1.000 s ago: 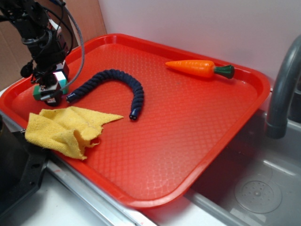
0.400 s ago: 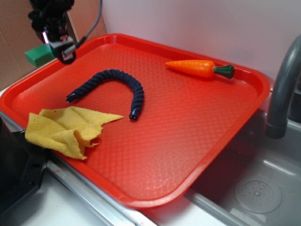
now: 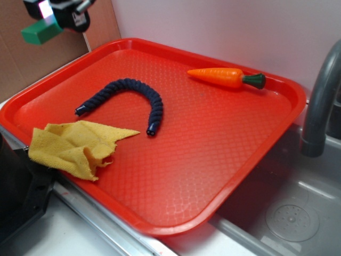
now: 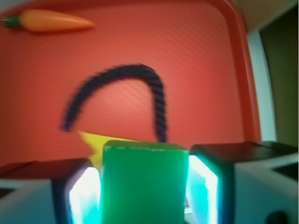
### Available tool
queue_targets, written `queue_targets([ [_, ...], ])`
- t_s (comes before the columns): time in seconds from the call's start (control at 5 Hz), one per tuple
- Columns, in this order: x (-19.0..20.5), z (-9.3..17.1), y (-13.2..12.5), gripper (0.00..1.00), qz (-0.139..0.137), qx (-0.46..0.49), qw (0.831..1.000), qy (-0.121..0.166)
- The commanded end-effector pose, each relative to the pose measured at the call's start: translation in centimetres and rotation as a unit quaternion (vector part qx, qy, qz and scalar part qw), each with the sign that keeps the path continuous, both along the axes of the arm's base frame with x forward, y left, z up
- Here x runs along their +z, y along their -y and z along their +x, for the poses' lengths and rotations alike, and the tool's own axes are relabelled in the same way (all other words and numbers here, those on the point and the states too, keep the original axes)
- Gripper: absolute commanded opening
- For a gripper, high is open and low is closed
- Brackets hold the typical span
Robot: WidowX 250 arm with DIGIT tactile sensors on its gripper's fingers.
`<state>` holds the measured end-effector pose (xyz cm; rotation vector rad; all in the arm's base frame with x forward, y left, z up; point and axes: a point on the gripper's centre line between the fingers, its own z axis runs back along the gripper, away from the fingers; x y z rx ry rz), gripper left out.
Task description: Grab the green block.
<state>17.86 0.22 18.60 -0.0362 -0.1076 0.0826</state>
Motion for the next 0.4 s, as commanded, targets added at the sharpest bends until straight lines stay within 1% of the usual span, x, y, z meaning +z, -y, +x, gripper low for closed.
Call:
queue_targets([
  [0.0, 3.9, -0.1, 2.2, 0.00, -0.001, -0.027, 0.998, 0.062],
  [0.2, 2.6, 0.1, 0.9, 0.00, -0.003, -0.003, 0.998, 0.058],
])
